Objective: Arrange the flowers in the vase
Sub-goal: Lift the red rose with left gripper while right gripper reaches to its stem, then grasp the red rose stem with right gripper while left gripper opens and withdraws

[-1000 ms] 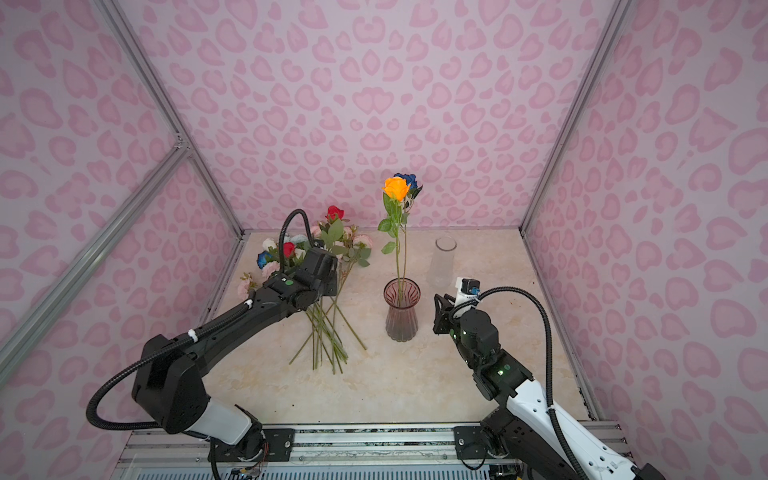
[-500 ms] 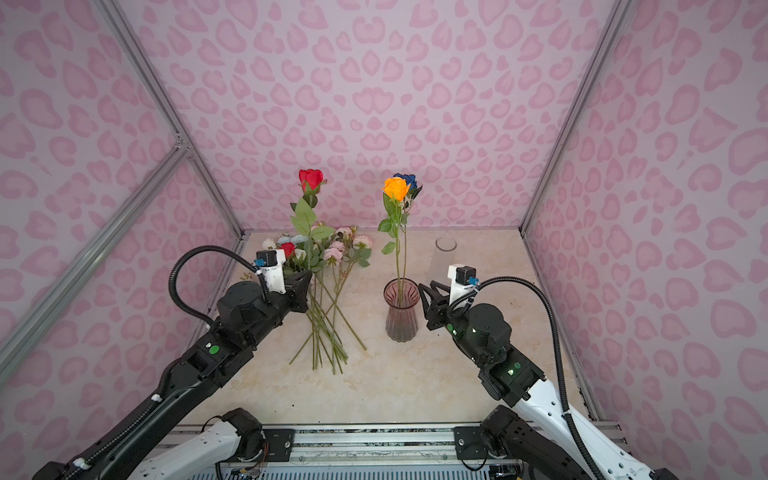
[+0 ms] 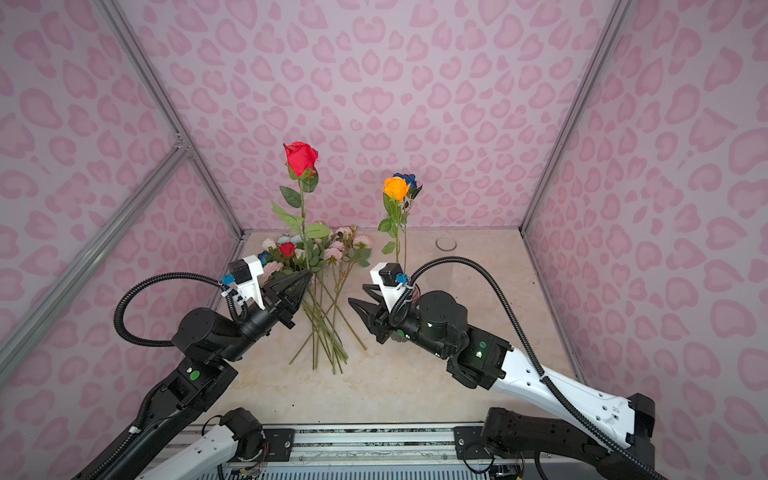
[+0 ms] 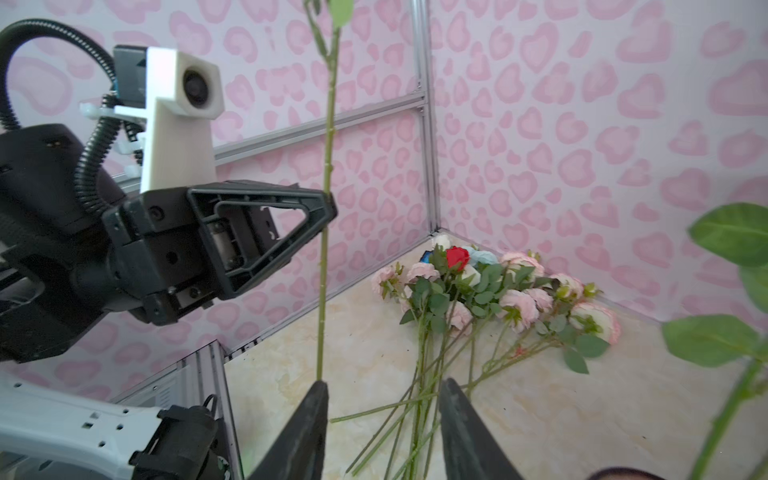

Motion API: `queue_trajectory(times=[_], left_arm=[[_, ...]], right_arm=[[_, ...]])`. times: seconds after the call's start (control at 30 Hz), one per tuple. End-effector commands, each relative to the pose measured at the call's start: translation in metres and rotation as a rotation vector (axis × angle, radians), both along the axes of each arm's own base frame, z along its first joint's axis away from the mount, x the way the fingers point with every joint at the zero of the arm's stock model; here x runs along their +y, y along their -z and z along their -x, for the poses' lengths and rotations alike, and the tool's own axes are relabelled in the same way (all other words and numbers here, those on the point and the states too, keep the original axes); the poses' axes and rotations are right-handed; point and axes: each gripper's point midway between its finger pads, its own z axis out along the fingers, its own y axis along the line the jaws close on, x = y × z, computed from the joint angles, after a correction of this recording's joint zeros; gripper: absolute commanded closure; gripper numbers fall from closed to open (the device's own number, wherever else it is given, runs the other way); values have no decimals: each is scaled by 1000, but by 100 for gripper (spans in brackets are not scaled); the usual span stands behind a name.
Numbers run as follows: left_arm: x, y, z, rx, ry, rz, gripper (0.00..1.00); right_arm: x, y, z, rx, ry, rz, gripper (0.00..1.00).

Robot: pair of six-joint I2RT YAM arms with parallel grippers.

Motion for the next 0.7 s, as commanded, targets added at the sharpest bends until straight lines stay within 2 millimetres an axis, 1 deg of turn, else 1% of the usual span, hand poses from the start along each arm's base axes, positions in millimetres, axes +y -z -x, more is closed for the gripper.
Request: queue_trajectory(times=[0.0, 0.07, 0.17, 0.27, 0.37, 0.4, 0.5, 0.57, 0.6, 0.67], left_arm=[[-7, -23, 13, -60, 66, 51, 97], [-10, -23, 15, -57, 81, 58, 97], [-11, -22, 17, -59, 86, 62, 97], [-9, -19, 20, -59, 88, 67, 97], [-8, -16, 21, -55, 89, 70, 97], [-8, -15, 22, -55, 90, 70, 97], [-7, -13, 22, -55, 88, 72, 97], [-6, -12, 23, -53, 83, 67, 97], [-5, -12, 23, -51, 80, 66, 95], [-3, -11, 22, -45, 64, 64, 84]], right_arm=[[26, -6, 12, -19, -91, 1, 55], [39, -6, 11, 4, -112, -12, 55], [49, -4, 2, 49, -81, -35, 55], [58, -1, -2, 68, -85, -46, 58], [65, 0, -4, 77, -89, -61, 66], [66, -1, -5, 78, -90, -66, 67], [72, -1, -7, 83, -91, -76, 78], [75, -2, -8, 86, -96, -83, 88], [77, -2, -8, 86, -101, -83, 93], [78, -1, -8, 85, -103, -73, 99]])
